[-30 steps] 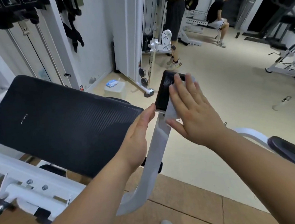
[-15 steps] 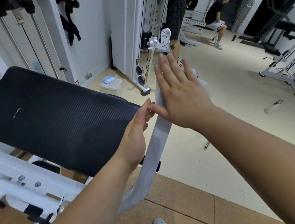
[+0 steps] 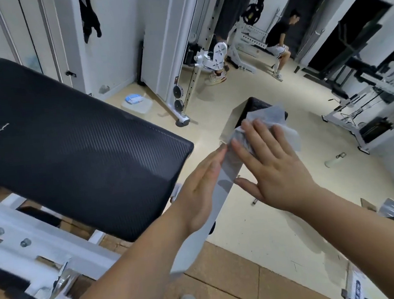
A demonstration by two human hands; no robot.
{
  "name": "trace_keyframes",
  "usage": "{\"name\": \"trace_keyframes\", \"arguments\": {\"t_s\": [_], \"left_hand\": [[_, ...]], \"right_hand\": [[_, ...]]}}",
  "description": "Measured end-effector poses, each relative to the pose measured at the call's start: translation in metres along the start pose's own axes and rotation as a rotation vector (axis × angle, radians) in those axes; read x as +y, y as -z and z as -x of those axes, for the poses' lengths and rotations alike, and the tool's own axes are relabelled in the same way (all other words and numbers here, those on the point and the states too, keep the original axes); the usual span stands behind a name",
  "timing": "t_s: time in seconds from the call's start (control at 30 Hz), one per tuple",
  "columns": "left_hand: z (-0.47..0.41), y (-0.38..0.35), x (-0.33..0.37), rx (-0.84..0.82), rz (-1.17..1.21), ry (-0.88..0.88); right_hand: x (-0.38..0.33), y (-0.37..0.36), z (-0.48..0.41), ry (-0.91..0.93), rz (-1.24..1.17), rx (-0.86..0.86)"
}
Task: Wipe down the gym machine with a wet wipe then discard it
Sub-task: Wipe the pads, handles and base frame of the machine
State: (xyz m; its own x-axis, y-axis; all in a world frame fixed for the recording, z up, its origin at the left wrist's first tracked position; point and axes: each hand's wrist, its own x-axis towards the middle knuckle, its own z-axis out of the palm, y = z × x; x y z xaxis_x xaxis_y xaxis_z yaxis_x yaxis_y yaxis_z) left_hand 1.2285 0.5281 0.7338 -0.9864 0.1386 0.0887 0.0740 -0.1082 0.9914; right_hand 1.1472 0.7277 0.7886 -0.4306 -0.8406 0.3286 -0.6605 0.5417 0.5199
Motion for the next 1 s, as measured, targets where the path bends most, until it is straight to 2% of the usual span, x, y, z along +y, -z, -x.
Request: {"name": "trace_keyframes", "arguments": {"t_s": [0.1, 0.23, 0.33, 0.43, 0.53, 0.6, 0.73, 0.83, 0.93, 1.0], "left_hand": [[0.000, 0.002, -0.006, 0.017, 0.009, 0.030], [0.002, 0.005, -0.023, 0.027, -0.073, 0.024], [0.011, 0.012, -0.046, 0.021, -0.208, 0.097], [0.023, 0.016, -0.061, -0.003, -0.467, 0.081], [0.027, 0.016, -0.063, -0.055, -0.932, 0.019], [0.030, 0.019, -0.065, -0.041, -1.139, 0.090], [0.044, 0.033, -0.080, -0.014, -1.184, 0.197], [0.055, 0.036, -0.091, 0.020, -1.175, 0.212], [0.060, 0.034, -0.094, 0.062, -1.161, 0.222], [0.063, 0.034, -0.095, 0.077, -1.164, 0.223]], "right_hand": [[0.012, 0.014, -0.022, -0.010, 0.036, -0.077], [-0.013, 0.014, -0.037, -0.164, -0.003, -0.099], [-0.036, 0.001, -0.020, -0.034, -0.007, -0.099], [-0.049, -0.015, -0.001, 0.085, -0.040, -0.108], [-0.060, -0.036, 0.015, 0.106, -0.129, -0.279], [-0.061, -0.049, 0.024, 0.083, -0.112, -0.391], [-0.063, -0.064, 0.028, -0.004, -0.132, -0.353], [-0.090, -0.074, 0.036, -0.079, -0.187, -0.318], [-0.106, -0.086, 0.057, 0.191, -0.277, -0.323], [-0.084, -0.090, 0.052, 0.339, -0.274, -0.295]]}}
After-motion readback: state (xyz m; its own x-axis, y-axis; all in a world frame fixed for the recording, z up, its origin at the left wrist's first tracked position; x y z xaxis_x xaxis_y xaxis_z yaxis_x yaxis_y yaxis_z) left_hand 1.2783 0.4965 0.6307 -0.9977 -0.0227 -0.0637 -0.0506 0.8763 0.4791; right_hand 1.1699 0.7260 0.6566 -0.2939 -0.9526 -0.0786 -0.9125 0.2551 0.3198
